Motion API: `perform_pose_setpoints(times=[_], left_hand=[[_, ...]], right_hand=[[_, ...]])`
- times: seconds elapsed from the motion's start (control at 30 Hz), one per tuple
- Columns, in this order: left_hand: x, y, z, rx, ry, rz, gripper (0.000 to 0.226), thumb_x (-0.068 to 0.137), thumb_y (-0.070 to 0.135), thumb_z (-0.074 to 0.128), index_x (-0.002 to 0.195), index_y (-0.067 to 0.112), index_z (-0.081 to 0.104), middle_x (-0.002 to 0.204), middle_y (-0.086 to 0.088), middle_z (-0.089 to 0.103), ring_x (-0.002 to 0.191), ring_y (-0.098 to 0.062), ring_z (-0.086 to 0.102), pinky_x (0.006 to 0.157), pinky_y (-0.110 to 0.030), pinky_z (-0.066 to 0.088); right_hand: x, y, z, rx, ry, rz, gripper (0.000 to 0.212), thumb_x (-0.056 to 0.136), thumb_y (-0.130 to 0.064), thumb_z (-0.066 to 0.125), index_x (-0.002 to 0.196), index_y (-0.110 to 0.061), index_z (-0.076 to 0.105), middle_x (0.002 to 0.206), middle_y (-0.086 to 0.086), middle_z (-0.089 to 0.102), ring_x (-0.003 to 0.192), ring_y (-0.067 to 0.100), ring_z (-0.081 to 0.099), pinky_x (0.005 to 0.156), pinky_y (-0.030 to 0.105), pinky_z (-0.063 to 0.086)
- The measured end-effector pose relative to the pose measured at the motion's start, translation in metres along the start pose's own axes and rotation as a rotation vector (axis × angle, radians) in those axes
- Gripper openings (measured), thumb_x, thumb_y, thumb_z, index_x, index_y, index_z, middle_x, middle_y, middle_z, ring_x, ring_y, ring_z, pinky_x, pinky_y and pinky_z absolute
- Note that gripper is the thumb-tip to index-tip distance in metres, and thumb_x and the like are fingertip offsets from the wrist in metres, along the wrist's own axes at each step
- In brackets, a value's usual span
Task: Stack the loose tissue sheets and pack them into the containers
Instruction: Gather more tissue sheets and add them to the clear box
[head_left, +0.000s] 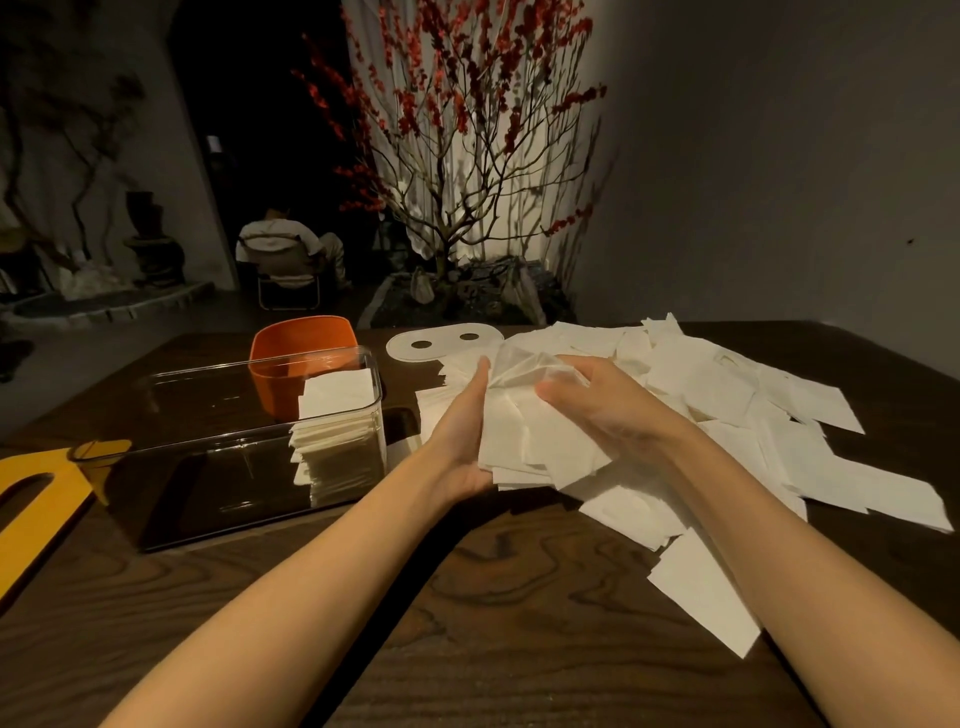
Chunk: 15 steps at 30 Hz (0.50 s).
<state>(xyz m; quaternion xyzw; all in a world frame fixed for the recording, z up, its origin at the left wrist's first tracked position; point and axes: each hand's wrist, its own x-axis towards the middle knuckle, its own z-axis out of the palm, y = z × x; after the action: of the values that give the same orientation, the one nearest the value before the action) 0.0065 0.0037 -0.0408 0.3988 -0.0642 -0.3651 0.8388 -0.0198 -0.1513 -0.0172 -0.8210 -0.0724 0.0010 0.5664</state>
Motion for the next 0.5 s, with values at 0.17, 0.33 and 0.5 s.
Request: perform_pose_setpoints(times=[0.17,0.33,0.5], left_hand=[[-0.006,0.000,0.002,0.054,-0.006,0.006,0.054,0.078,0.057,0.058,0.105,0.014,0.075,0.112,-0.017,0.068,0.103,-0.033,0.064,0.085,-0.043,0.054],[-0.005,0.001,0.000,0.034,0.133,0.020,0.034,0.085,0.039,0.062,0.111,0.017,0.061,0.090,-0.015,0.073,0.091,-0.033,0.067,0.070,-0.040,0.058],[0.000,-0.002,-0.003,-0.132,0.095,0.008,0.040,0.098,0.045,0.046,0.117,0.012,0.058,0.108,-0.019,0.069,0.102,-0.036,0.063,0.066,-0.045,0.059]], right_hand=[[0.005,0.003,0.001,-0.125,0.022,-0.080,0.014,0.095,-0.028,0.057,0.107,-0.027,0.064,0.104,-0.016,0.062,0.101,0.007,0.056,0.089,0.028,0.048],[0.011,0.009,-0.001,-0.102,0.164,-0.074,0.027,0.090,-0.016,0.064,0.115,-0.026,0.059,0.103,-0.015,0.053,0.090,0.005,0.053,0.065,0.015,0.043],[0.012,0.006,-0.002,0.058,0.276,-0.046,0.014,0.090,-0.016,0.065,0.099,-0.026,0.062,0.099,-0.008,0.060,0.089,0.009,0.058,0.070,0.024,0.050]])
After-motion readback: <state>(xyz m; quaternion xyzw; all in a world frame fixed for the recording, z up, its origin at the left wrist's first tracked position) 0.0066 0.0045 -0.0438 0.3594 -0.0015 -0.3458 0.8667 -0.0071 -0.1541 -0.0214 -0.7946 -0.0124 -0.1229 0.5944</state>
